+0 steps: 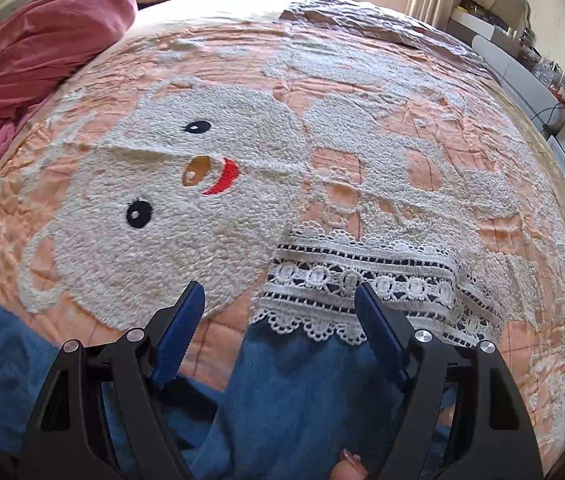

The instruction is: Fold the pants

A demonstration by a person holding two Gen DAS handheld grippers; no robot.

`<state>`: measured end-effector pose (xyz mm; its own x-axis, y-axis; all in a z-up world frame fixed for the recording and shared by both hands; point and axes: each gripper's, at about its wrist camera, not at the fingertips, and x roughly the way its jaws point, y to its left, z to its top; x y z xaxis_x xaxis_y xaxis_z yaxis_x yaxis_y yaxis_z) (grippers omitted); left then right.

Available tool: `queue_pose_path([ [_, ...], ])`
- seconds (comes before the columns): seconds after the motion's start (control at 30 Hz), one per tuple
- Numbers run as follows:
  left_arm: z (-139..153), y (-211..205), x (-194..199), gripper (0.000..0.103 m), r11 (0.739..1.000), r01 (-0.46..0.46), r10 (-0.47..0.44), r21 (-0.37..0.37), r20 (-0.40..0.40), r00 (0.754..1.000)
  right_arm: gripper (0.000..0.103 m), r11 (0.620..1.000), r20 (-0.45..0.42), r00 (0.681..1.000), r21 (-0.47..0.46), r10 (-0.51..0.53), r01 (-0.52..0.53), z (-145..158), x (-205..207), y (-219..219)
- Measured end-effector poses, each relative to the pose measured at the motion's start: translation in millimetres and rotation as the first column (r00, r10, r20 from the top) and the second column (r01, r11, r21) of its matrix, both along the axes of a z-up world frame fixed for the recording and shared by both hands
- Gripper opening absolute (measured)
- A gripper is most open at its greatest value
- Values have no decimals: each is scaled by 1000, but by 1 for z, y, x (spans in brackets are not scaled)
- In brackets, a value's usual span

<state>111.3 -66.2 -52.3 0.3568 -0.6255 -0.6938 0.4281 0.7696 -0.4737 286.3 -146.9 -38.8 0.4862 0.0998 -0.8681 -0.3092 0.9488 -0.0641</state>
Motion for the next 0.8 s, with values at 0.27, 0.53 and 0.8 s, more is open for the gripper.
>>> queue_pose_path([
  [0.27, -2, 5, 3, 39, 999, -4, 4, -34, -5, 1000, 12, 985, -52, 997, 158, -56, 63, -5, 20, -35],
  [0.53, -15, 20, 21, 22, 984, -28, 12, -177, -88, 996, 11, 902, 18, 986, 407, -167, 146, 47, -12, -102],
  [0.8, 7, 12, 30, 0, 987, -5, -5, -160, -64, 998, 11, 842, 73, 966, 511, -247, 176, 73, -45, -149],
])
